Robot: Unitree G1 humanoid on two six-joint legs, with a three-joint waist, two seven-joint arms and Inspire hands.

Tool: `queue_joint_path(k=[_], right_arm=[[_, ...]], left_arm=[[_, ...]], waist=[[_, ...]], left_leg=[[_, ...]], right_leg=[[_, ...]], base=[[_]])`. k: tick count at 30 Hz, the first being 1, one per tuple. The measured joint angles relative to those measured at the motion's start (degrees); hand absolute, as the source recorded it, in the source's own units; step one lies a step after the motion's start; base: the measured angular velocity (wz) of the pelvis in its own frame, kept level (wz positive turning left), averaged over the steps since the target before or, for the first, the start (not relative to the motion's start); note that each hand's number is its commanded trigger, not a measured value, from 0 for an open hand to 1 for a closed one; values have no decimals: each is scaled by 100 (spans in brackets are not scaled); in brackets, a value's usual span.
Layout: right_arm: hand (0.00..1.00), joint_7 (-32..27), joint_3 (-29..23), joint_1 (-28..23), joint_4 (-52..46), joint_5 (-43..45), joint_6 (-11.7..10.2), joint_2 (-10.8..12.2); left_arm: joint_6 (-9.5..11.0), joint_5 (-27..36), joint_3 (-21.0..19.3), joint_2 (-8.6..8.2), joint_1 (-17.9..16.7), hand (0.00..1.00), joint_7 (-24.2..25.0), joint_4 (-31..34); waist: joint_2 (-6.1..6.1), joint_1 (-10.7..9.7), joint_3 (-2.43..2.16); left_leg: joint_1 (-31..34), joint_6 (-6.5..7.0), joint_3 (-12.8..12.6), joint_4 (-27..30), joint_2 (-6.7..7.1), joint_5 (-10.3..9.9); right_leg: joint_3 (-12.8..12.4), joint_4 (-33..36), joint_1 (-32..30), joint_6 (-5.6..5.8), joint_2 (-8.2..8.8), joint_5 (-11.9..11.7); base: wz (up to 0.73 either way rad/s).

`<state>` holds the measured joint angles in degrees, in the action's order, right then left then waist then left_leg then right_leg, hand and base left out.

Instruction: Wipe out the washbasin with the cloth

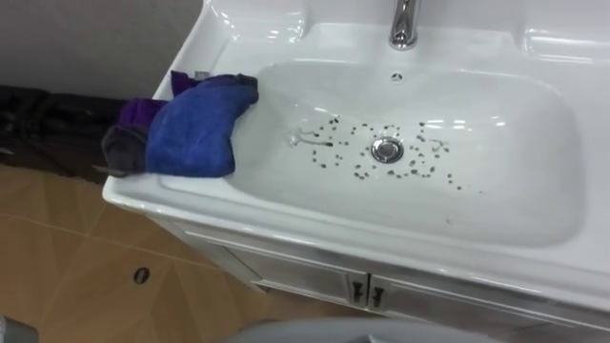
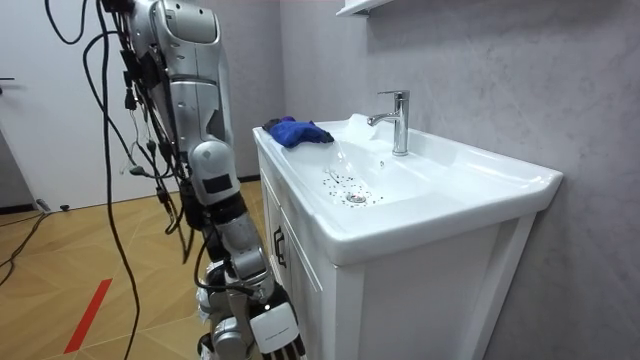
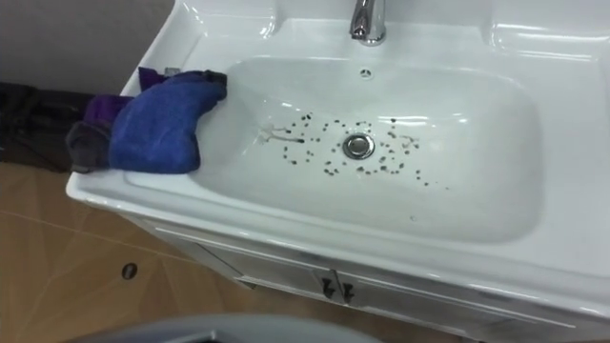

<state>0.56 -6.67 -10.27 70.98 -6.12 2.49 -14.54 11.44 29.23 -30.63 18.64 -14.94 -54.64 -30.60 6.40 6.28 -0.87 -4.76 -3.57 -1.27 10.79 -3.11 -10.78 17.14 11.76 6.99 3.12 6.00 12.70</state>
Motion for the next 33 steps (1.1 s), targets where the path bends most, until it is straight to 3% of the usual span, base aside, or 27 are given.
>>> queue_joint_path(k=[6,13,21,26,29,33], right_arm=[[0,13,99,5,-120,228,-19,7],[0,171,208,-1,-141,287,-158,8],[0,214,191,-46,-73,599,-171,7],[0,334,152,-28,-14,781,-180,3],[0,340,135,9,9,898,-234,-15],[0,341,152,31,30,852,-242,-40]], left_arm=[[88,-24,2,39,133,0,-34,427],[245,-346,6,204,144,0,-96,942],[247,-2394,-66,206,148,0,-68,1642],[216,-4215,-43,203,153,0,148,2509],[188,-4794,-42,202,153,0,234,2954],[143,-4904,124,199,152,0,330,3413]], waist=[[-43,-4,37],[-114,-57,91],[-95,-110,76],[-118,-171,87],[-117,-200,95],[-109,-284,95]], left_leg=[[-96,0,-11,-35,5,0],[-120,1,-13,-28,22,-1],[-99,1,-16,-26,35,-1],[-108,1,16,-22,41,-1],[-110,1,12,-20,41,-1],[-117,1,-4,-15,42,-1]], right_leg=[[-87,-3,45,8,-3,5],[-239,-47,37,12,-9,6],[-261,-102,44,22,-7,-19],[-226,-116,115,21,-13,-28],[-245,-127,113,21,-13,-27],[-266,-134,114,21,-12,-28]], base=[[-4],[-3],[1],[5],[0],[0]])
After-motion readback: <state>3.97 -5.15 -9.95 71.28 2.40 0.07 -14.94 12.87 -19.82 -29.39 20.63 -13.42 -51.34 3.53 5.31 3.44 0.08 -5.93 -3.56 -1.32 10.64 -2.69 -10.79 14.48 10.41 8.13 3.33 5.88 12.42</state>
